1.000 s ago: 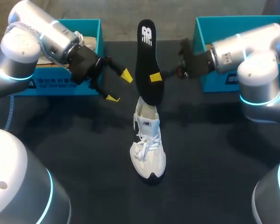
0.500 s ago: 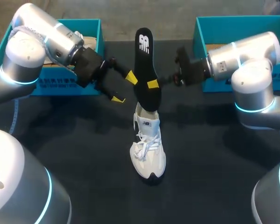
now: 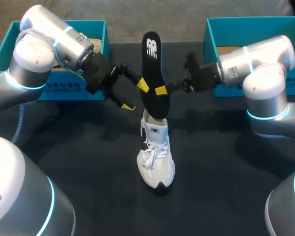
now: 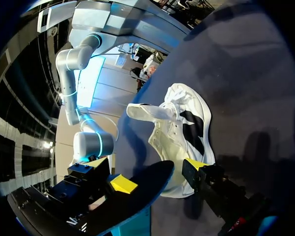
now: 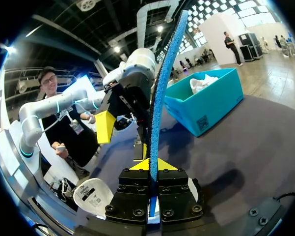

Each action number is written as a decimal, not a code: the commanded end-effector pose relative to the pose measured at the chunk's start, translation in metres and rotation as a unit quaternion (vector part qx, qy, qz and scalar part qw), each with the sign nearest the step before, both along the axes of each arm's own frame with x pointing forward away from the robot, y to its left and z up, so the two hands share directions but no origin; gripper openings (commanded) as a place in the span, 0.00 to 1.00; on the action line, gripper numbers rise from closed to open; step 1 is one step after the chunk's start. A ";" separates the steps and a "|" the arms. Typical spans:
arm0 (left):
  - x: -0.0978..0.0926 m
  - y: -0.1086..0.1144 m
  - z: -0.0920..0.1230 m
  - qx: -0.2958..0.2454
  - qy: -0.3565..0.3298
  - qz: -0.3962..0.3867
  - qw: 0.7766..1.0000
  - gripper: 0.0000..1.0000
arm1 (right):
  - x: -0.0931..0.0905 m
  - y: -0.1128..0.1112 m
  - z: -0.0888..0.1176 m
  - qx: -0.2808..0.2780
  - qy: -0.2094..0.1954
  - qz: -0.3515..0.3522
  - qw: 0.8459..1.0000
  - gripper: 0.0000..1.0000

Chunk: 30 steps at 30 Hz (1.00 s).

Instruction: Take the shoe out of the shoebox, open the shoe tongue, remove and reinsert the insole, then place the shoe into the shoebox

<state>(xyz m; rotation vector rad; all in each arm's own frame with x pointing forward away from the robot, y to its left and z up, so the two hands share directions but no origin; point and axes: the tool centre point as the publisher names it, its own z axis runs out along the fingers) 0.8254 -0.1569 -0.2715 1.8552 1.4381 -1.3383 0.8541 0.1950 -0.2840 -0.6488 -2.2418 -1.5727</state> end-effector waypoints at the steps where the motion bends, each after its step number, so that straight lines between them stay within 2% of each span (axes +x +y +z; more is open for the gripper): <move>1: -0.001 0.002 0.001 -0.002 -0.001 0.003 1.000 1.00 | 0.000 0.006 -0.006 0.006 -0.001 -0.002 1.000 0.00; 30: -0.012 0.004 0.000 -0.002 0.006 0.000 1.000 1.00 | -0.009 0.011 -0.026 0.032 0.016 -0.012 0.999 0.00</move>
